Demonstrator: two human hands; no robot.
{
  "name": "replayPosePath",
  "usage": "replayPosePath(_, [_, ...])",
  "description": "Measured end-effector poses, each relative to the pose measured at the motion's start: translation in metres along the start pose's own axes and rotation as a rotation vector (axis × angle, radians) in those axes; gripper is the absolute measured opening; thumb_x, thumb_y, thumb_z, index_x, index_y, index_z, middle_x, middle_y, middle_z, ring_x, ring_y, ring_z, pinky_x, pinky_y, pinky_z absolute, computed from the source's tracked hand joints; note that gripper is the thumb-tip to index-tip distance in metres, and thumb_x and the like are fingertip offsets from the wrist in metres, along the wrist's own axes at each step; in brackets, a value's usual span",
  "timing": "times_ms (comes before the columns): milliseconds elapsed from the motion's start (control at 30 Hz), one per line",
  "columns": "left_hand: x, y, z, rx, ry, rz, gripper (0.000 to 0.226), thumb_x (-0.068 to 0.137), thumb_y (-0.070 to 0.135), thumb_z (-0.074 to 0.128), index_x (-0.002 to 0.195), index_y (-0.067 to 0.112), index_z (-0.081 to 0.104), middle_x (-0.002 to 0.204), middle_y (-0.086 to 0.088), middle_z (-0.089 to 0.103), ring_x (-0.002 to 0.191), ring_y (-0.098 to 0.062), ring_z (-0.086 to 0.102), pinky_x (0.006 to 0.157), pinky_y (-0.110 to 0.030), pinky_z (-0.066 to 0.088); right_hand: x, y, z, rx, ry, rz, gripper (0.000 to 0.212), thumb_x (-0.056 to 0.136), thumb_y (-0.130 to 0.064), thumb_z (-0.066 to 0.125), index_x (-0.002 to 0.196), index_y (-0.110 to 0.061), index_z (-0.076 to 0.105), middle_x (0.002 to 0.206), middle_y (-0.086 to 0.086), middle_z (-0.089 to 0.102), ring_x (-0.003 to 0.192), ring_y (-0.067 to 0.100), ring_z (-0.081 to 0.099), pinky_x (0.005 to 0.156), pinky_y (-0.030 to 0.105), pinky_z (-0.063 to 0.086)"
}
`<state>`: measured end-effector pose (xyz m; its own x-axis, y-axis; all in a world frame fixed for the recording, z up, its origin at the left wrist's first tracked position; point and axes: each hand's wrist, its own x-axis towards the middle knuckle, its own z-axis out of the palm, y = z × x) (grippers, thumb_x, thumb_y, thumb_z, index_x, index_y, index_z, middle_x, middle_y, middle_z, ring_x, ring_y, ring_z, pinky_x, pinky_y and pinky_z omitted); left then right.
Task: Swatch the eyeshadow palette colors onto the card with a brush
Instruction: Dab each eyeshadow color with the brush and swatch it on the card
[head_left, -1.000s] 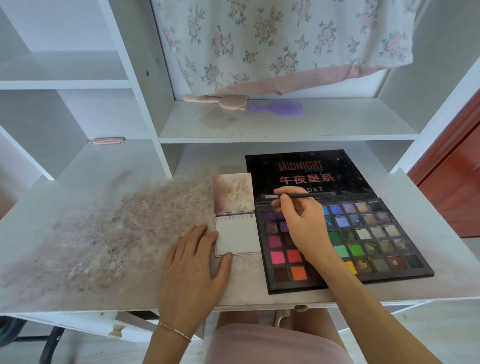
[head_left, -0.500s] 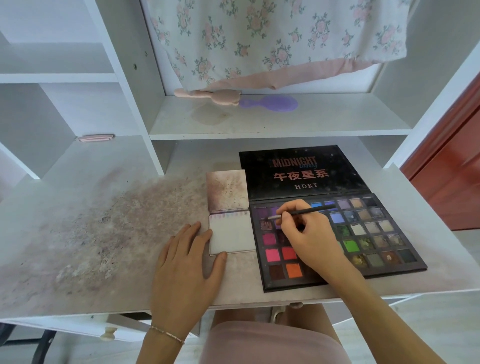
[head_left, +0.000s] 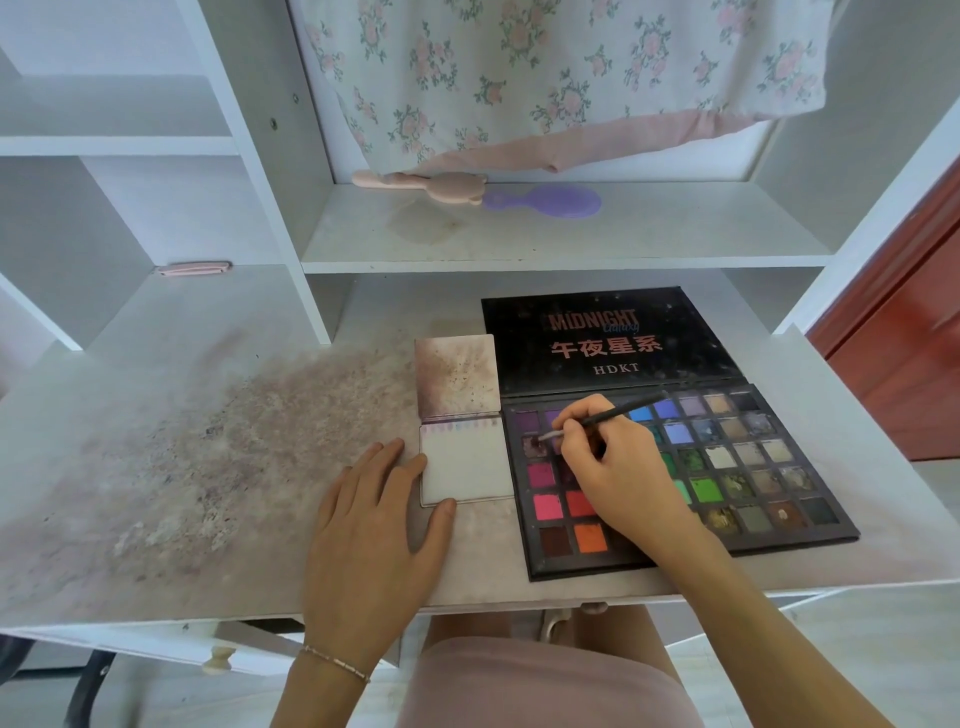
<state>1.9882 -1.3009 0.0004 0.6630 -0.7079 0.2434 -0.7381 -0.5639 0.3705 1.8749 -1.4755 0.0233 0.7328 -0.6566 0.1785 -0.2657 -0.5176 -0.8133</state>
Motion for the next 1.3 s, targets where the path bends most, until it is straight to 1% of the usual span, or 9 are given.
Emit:
replayPosePath(533, [0.000, 0.000, 0.000, -0.006, -0.019, -0.008, 0.059, 0.081, 0.051, 0.034, 0.114, 0.012, 0.064, 0.126, -0.009, 0.058, 0.120, -0.029, 0.052, 0.101, -0.045, 0.036, 0.000, 0.001, 0.000, 0.008, 0.017, -0.007, 0.025, 0.090, -0.009, 0.046, 0.072, -0.026, 0.048, 0.051, -0.007, 0.048, 0.043, 0.000, 0.045, 0.040, 0.010, 0.032])
replayPosePath(633, [0.000, 0.000, -0.001, 0.009, -0.015, -0.004, 0.057, 0.081, 0.050, 0.035, 0.113, 0.012, 0.064, 0.125, -0.009, 0.059, 0.119, -0.028, 0.053, 0.101, -0.045, 0.036, 0.000, 0.002, 0.000, 0.048, 0.082, -0.006, 0.025, 0.088, -0.006, 0.047, 0.071, -0.024, 0.049, 0.051, -0.004, 0.049, 0.043, 0.002, 0.045, 0.040, 0.010, 0.032])
replayPosePath(700, [0.000, 0.001, 0.000, 0.011, -0.011, -0.003, 0.056, 0.082, 0.049, 0.035, 0.112, 0.012, 0.064, 0.124, -0.009, 0.060, 0.118, -0.028, 0.054, 0.100, -0.046, 0.037, 0.000, 0.002, 0.000, 0.111, 0.133, -0.011, 0.025, 0.088, -0.005, 0.047, 0.074, -0.026, 0.051, 0.059, 0.003, 0.056, 0.048, 0.006, 0.048, 0.043, 0.013, 0.036])
replayPosePath(767, [-0.001, 0.001, 0.000, 0.013, -0.004, 0.000, 0.055, 0.082, 0.048, 0.037, 0.111, 0.012, 0.065, 0.123, -0.009, 0.060, 0.117, -0.028, 0.054, 0.099, -0.047, 0.038, 0.002, -0.002, 0.002, 0.205, 0.149, -0.014, 0.025, 0.088, -0.005, 0.049, 0.078, -0.028, 0.051, 0.069, 0.002, 0.059, 0.062, 0.013, 0.057, 0.055, 0.022, 0.047])
replayPosePath(833, [-0.001, 0.001, 0.000, 0.014, 0.006, 0.003, 0.049, 0.083, 0.045, 0.044, 0.110, 0.012, 0.065, 0.123, -0.009, 0.061, 0.117, -0.028, 0.055, 0.099, -0.047, 0.039, 0.005, -0.008, 0.007, 0.273, 0.119, -0.022, 0.023, 0.086, -0.006, 0.052, 0.080, -0.028, 0.052, 0.074, 0.000, 0.060, 0.073, 0.020, 0.061, 0.066, 0.030, 0.052])
replayPosePath(933, [-0.001, 0.001, 0.001, 0.014, 0.018, 0.001, 0.043, 0.079, 0.039, 0.055, 0.110, 0.012, 0.066, 0.122, -0.009, 0.061, 0.116, -0.028, 0.056, 0.098, -0.046, 0.039, 0.012, -0.019, 0.021, 0.279, 0.021, -0.031, 0.020, 0.085, -0.009, 0.055, 0.081, -0.028, 0.055, 0.078, -0.003, 0.063, 0.077, 0.014, 0.063, 0.071, 0.029, 0.055])
replayPosePath(1100, [-0.001, 0.000, 0.001, 0.021, 0.027, 0.003, 0.042, 0.080, 0.040, 0.054, 0.109, 0.012, 0.066, 0.121, -0.009, 0.062, 0.115, -0.027, 0.056, 0.098, -0.045, 0.039, 0.023, -0.029, 0.040, 0.258, -0.067, -0.036, 0.018, 0.087, -0.010, 0.053, 0.081, -0.026, 0.057, 0.077, -0.008, 0.065, 0.079, 0.010, 0.065, 0.076, 0.031, 0.055])
replayPosePath(1200, [-0.001, 0.000, 0.001, 0.025, 0.030, 0.014, 0.044, 0.082, 0.042, 0.049, 0.109, 0.012, 0.066, 0.120, -0.008, 0.062, 0.115, -0.027, 0.057, 0.099, -0.044, 0.038, 0.027, -0.030, 0.046, 0.242, -0.081, -0.029, 0.017, 0.087, -0.011, 0.053, 0.080, -0.026, 0.056, 0.077, -0.008, 0.065, 0.079, 0.008, 0.065, 0.075, 0.025, 0.054])
replayPosePath(1300, [-0.001, -0.001, 0.002, 0.029, 0.039, 0.015, 0.041, 0.078, 0.039, 0.056, 0.108, 0.012, 0.066, 0.119, -0.008, 0.063, 0.113, -0.027, 0.058, 0.098, -0.042, 0.035, 0.029, -0.031, 0.047, 0.229, -0.113, -0.025, 0.014, 0.087, -0.011, 0.054, 0.082, -0.024, 0.056, 0.077, -0.010, 0.066, 0.079, 0.002, 0.065, 0.072, 0.018, 0.052])
